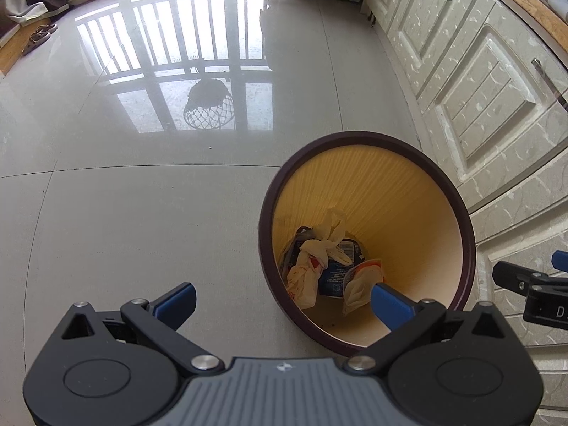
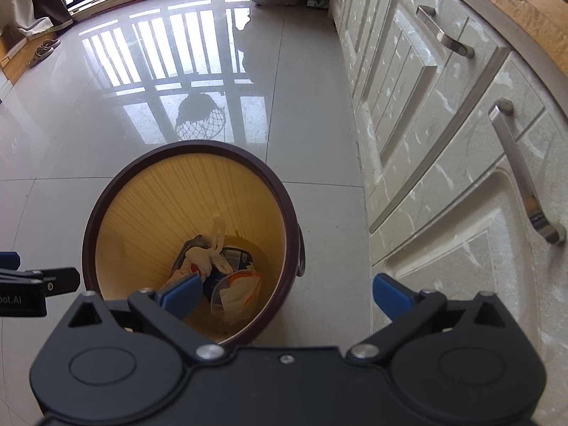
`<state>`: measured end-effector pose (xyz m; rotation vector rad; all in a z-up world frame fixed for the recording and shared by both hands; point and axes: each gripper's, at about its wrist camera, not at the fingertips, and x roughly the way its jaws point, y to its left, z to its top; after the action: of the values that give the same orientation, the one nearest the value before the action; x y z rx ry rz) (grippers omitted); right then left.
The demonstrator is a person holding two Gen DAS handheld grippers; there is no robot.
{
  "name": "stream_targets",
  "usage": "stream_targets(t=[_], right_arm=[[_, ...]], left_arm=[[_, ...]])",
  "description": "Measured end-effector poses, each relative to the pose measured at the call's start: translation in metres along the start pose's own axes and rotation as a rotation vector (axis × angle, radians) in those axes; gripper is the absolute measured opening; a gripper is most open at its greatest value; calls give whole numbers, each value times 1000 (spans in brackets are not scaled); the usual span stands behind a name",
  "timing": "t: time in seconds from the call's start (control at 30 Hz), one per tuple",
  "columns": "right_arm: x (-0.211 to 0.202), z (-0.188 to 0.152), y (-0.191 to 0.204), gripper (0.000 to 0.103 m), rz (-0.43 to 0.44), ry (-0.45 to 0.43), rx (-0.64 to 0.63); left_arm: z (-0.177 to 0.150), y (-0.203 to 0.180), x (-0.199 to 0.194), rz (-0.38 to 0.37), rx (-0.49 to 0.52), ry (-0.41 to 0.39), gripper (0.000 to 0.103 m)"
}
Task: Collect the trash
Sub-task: 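Move both open tools back toward the trash on the daybed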
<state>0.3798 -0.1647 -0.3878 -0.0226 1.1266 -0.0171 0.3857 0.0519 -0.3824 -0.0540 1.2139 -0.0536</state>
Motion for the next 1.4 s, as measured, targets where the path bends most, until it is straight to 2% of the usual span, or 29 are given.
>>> stream_targets(t=[0.37, 0.7, 0.97, 1.27, 1.4], right_arm=[[-79, 1, 19, 103, 12, -176, -61], [-168, -4, 9, 103, 32, -368, -30], [-244, -9, -21, 103, 7, -525, 30], [-325, -32, -84, 103, -112, -682, 85], [-352, -52, -122, 103, -184, -729, 132]], left_arm=[[0, 15, -66, 9, -27, -155, 103], [-2, 13, -145, -43, -44, -332, 103], [-6, -13, -212, -97, -24, -490, 103], [-16, -64, -274, -171, -16, -666, 103], [-19, -94, -287, -209, 13, -698, 103]])
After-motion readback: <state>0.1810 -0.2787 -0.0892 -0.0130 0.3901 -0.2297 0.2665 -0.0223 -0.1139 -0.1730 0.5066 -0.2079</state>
